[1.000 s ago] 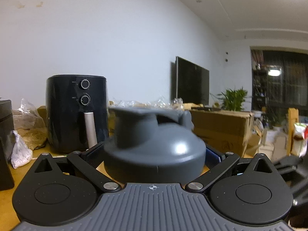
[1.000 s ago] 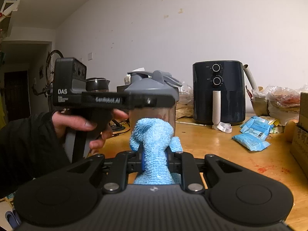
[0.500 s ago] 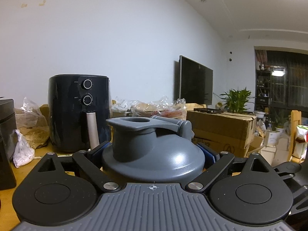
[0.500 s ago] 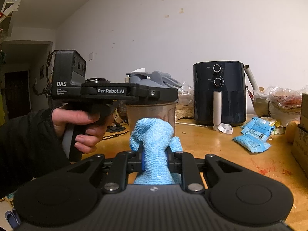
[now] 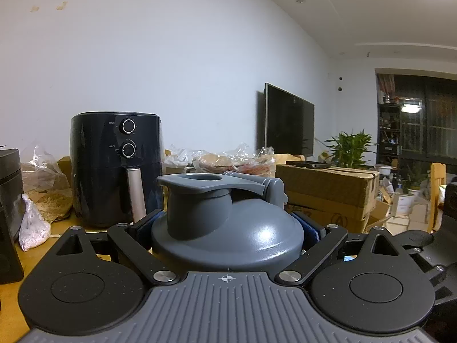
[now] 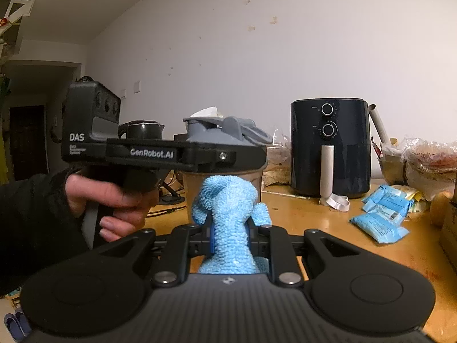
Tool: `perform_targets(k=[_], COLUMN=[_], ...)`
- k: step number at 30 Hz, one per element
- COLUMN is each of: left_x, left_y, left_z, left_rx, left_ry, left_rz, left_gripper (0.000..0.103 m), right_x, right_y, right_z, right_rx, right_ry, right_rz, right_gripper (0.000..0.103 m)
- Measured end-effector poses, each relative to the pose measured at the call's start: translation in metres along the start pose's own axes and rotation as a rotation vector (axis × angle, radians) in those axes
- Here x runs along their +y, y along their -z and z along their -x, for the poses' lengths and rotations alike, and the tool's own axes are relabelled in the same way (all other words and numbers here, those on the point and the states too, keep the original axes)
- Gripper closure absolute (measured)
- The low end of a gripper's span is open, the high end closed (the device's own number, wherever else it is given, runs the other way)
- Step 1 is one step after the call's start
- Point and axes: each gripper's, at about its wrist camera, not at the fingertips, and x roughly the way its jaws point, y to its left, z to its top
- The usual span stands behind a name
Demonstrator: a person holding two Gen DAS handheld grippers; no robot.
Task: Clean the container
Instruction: 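Press the blue cloth against the bottle side with the right gripper while the left gripper holds it, then wipe the blue cloth along the bottle base with the right gripper while the left gripper tilts it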
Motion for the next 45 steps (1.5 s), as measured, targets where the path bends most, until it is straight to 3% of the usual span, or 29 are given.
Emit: perform_targets(k=[22,45], left_x=[0.001,0.0], left_y=[-0.002,-0.001], left_z=[0.0,0.0], left_rx=[-0.004,-0.006], left_ry=[0.009,0.011], left_rz=[0.0,0.0], left_gripper=[0.008,0.008], right_x=[-0.003,0.0], right_y=[-0.013,0.02], right_z=[-0.016,-0.045], right_rx=[0.046,0.243], right_ry=[-0.027,-0.038], right_rz=[0.054,0.111], right_gripper=[0.088,0.086])
